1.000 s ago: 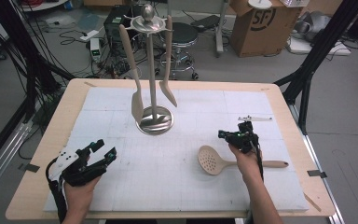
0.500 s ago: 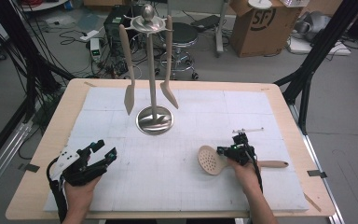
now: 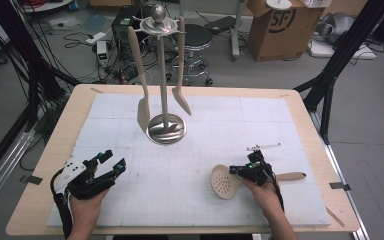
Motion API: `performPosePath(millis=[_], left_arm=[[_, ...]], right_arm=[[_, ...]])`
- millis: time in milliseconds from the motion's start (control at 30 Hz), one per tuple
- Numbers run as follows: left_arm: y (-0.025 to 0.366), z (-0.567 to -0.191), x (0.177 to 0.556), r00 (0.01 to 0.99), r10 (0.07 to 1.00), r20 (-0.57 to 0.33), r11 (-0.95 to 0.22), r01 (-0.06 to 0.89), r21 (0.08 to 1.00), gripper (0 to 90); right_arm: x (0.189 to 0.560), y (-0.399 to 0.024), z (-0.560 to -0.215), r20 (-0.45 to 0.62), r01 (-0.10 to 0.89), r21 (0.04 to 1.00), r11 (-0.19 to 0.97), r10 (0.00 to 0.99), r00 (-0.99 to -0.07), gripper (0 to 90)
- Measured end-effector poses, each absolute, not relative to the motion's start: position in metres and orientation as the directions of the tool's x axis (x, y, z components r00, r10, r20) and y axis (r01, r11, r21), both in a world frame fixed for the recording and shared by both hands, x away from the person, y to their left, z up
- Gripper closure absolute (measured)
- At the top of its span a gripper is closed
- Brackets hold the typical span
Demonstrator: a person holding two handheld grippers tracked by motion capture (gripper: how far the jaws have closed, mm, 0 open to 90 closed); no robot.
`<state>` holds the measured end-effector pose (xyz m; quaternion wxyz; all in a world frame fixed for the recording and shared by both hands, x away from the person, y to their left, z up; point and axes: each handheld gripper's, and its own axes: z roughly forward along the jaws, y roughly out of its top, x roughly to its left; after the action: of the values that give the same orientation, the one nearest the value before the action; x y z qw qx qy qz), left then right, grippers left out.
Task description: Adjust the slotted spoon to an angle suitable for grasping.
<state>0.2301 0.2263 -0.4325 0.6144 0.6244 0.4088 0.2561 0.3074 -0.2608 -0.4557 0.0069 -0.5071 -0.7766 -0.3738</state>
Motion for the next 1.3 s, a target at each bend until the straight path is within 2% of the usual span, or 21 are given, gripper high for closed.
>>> performPosePath(millis=[133,333,500,600,800,900,1000,1300], left_arm=[[0.226,-0.433,0.230,0.536,0.825,-0.180,0.085,0.198,0.977,39.4],[0.227,-0.434,0.231,0.528,0.830,-0.180,0.083,0.202,0.976,39.3],[0.228,-0.434,0.230,0.527,0.831,-0.181,0.085,0.200,0.976,39.2],[0.226,-0.433,0.230,0.523,0.835,-0.168,0.071,0.200,0.977,39.1],[0.225,-0.433,0.230,0.530,0.834,-0.152,0.054,0.196,0.979,38.6],[0.223,-0.434,0.232,0.533,0.832,-0.155,0.048,0.209,0.977,36.7],[0.223,-0.434,0.234,0.517,0.841,-0.162,0.049,0.226,0.973,31.0],[0.220,-0.435,0.234,0.517,0.844,-0.142,0.021,0.233,0.972,27.7]], right_arm=[[0.299,-0.264,-0.453,0.361,0.771,0.607,0.190,0.799,-0.481,89.3],[0.285,-0.291,-0.448,0.400,0.758,0.645,0.102,0.800,-0.448,89.3],[0.267,-0.325,-0.450,0.397,0.760,0.648,0.046,0.832,-0.389,89.3],[0.255,-0.347,-0.449,0.442,0.755,0.655,-0.034,0.828,-0.346,89.3],[0.227,-0.376,-0.448,0.433,0.741,0.668,-0.071,0.847,-0.309,89.3],[0.217,-0.386,-0.454,0.426,0.764,0.641,-0.076,0.863,-0.271,89.3],[0.215,-0.390,-0.461,0.421,0.784,0.617,-0.070,0.871,-0.253,89.3],[0.234,-0.388,-0.463,0.424,0.777,0.625,-0.080,0.870,-0.252,89.3]])
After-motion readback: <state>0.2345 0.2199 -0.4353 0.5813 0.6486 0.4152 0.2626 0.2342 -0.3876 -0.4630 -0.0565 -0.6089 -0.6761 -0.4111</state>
